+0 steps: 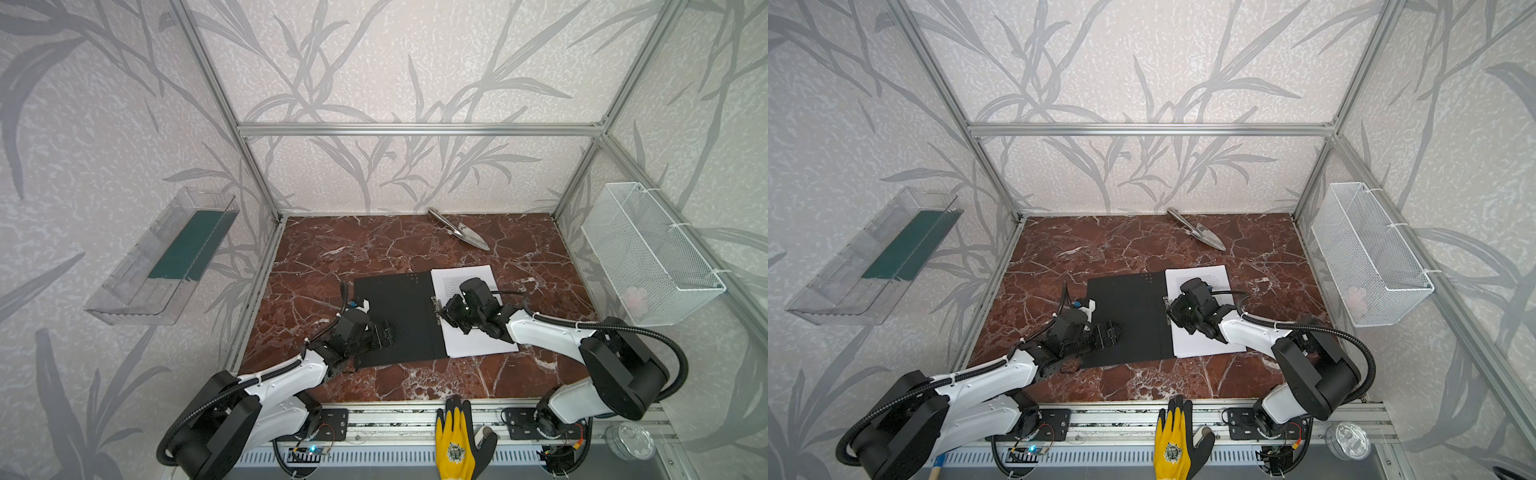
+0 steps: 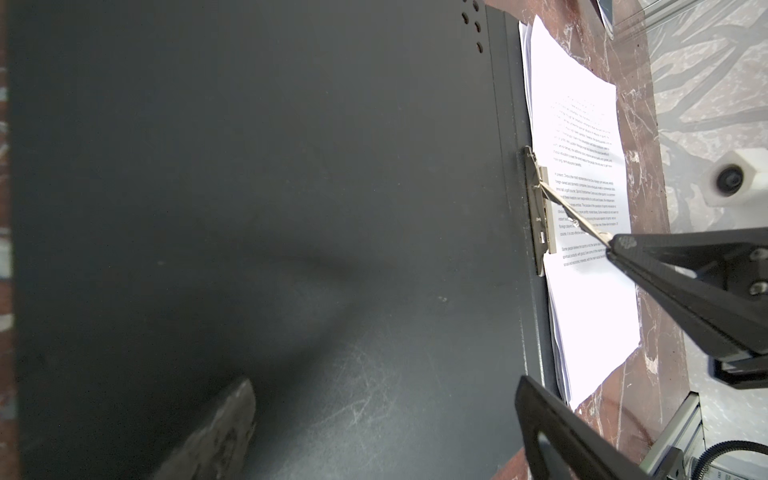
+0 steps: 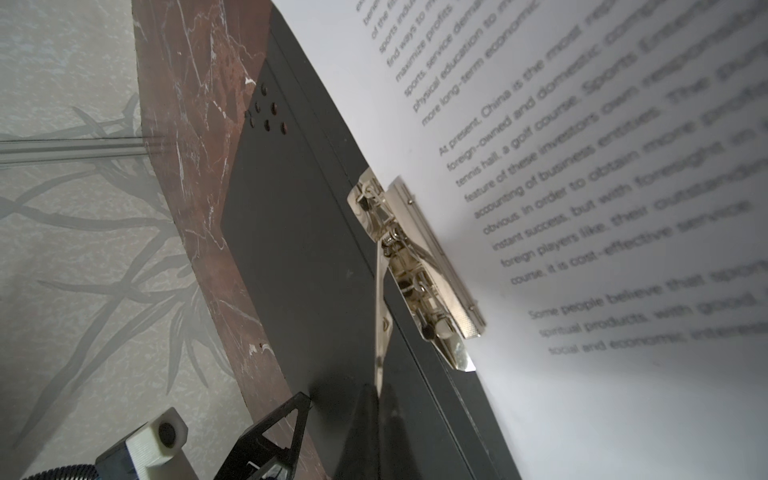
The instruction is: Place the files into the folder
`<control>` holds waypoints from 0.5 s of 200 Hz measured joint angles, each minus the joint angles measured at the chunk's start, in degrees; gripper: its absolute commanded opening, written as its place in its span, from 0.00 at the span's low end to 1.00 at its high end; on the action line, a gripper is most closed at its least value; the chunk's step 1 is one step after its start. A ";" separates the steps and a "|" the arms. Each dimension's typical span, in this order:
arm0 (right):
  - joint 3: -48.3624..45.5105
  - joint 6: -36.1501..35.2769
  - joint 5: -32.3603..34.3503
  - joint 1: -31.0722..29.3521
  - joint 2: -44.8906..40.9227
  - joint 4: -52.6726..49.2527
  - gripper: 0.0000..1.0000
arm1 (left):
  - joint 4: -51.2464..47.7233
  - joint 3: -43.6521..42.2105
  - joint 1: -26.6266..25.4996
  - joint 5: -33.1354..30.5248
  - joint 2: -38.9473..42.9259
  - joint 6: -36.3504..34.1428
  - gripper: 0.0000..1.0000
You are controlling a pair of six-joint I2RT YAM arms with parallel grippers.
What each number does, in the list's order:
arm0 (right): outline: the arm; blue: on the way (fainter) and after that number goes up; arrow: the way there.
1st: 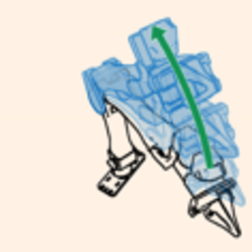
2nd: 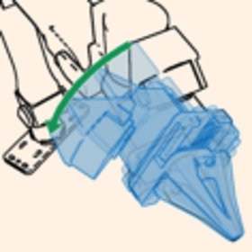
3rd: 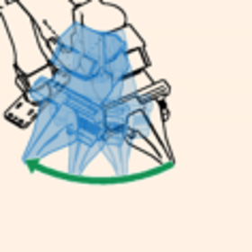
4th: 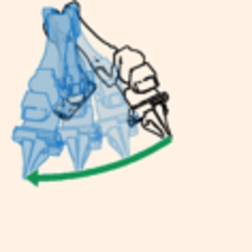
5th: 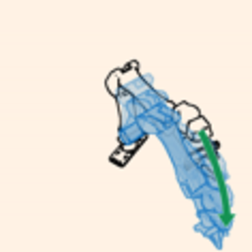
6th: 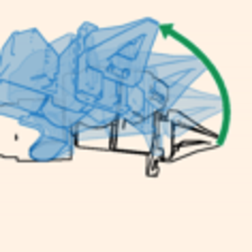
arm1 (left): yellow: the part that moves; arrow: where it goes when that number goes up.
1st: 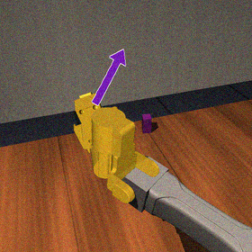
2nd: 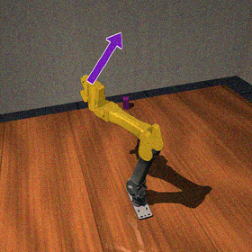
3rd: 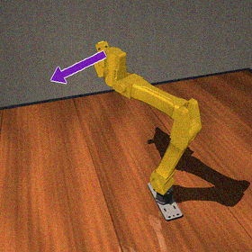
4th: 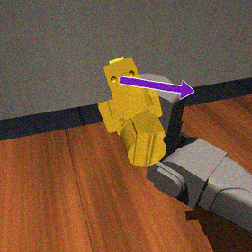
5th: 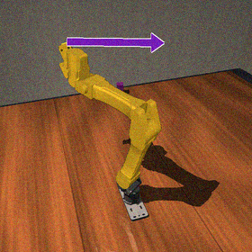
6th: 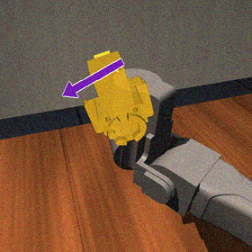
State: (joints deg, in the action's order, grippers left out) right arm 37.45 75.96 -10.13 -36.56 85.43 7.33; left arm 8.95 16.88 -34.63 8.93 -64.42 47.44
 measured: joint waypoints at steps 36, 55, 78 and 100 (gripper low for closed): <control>-5.09 -1.33 0.70 -0.63 -0.66 6.51 0.00 | -1.77 0.00 0.00 -1.31 1.07 0.35 0.99; -6.88 -2.21 1.27 -0.85 -0.63 9.16 0.00 | -1.97 0.00 0.00 -2.10 1.07 0.59 0.99; -9.01 -3.39 2.27 -1.09 -0.61 12.37 0.00 | -2.56 0.61 0.00 -2.91 0.52 0.83 0.99; -10.03 -4.48 2.62 -1.33 0.04 14.51 0.00 | -2.84 1.40 0.04 -3.54 -0.50 1.25 0.99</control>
State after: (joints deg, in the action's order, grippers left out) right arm 27.42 71.48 -7.51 -37.89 85.47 21.85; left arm 6.11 18.28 -34.59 5.39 -64.93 48.69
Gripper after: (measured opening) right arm 0.047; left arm 0.991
